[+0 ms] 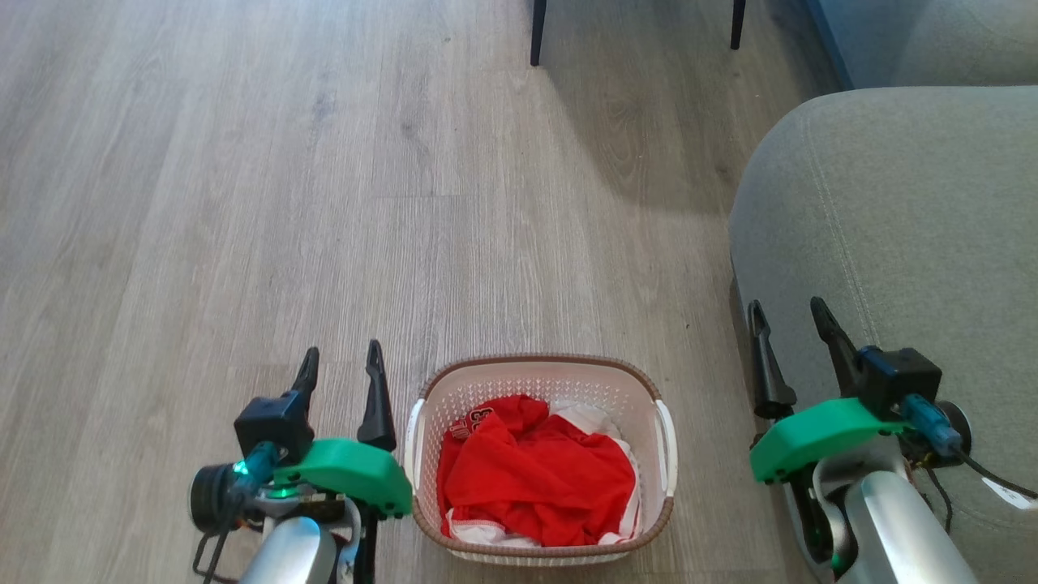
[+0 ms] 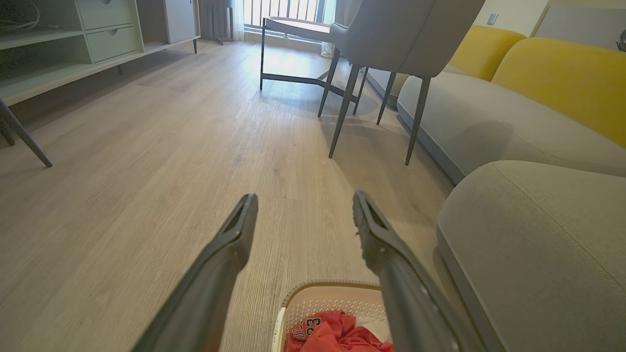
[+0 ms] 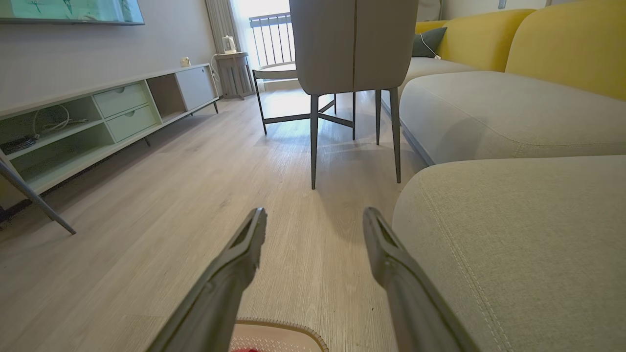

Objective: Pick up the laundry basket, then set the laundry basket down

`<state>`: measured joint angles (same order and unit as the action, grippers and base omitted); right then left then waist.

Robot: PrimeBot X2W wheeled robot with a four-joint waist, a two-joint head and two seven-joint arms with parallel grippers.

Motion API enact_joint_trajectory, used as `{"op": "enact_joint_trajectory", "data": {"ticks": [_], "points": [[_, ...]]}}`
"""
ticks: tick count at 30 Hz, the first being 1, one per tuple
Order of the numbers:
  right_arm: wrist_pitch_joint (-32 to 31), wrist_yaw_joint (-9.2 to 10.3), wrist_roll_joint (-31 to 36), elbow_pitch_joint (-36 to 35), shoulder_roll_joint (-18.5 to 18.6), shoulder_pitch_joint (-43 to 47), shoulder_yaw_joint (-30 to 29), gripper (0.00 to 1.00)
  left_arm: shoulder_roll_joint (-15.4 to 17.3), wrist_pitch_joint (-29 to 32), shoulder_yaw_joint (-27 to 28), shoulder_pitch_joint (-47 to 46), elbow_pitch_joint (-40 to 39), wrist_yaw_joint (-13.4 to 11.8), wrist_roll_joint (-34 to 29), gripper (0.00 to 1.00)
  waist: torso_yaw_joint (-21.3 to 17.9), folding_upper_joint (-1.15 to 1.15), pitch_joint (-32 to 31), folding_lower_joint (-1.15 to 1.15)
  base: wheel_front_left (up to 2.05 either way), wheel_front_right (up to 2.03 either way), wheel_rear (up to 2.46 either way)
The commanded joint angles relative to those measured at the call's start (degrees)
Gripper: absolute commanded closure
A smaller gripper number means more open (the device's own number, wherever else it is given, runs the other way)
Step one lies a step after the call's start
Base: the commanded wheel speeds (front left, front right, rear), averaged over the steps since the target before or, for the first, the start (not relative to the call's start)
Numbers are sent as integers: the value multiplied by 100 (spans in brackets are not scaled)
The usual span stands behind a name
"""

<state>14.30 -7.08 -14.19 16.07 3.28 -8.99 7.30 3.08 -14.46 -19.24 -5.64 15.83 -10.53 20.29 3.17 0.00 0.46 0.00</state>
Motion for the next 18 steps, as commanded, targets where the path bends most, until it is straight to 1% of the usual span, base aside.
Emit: {"op": "enact_joint_trajectory", "data": {"ticks": [1,3,4,5,9,14,18], "points": [[70,-41,-1,-167,-39,-187,117,0,-20,-54,211,-213,-161,31,-19,0,-5,0,7,0,0,0,0],[70,-41,10,-164,-40,-192,126,0,-20,-54,228,-187,-161,67,146,0,-13,0,23,0,0,0,0],[70,-41,17,-162,-40,-196,130,0,-20,-54,262,-175,-129,5,220,0,-18,0,36,0,0,0,0],[70,-41,23,-165,-40,-206,135,0,-20,-54,265,-188,-125,-2,262,0,-26,0,71,0,0,0,0],[70,-41,51,-148,-40,-236,125,0,-20,-54,223,-241,-119,2,238,0,-34,0,182,0,0,0,0],[70,-41,61,-57,-24,-326,161,0,-20,-54,154,-361,-37,4,217,0,-42,0,494,0,0,0,0],[70,-41,32,122,84,-501,280,0,-20,-54,84,-542,151,8,290,0,-33,0,857,0,0,0,0]]}}
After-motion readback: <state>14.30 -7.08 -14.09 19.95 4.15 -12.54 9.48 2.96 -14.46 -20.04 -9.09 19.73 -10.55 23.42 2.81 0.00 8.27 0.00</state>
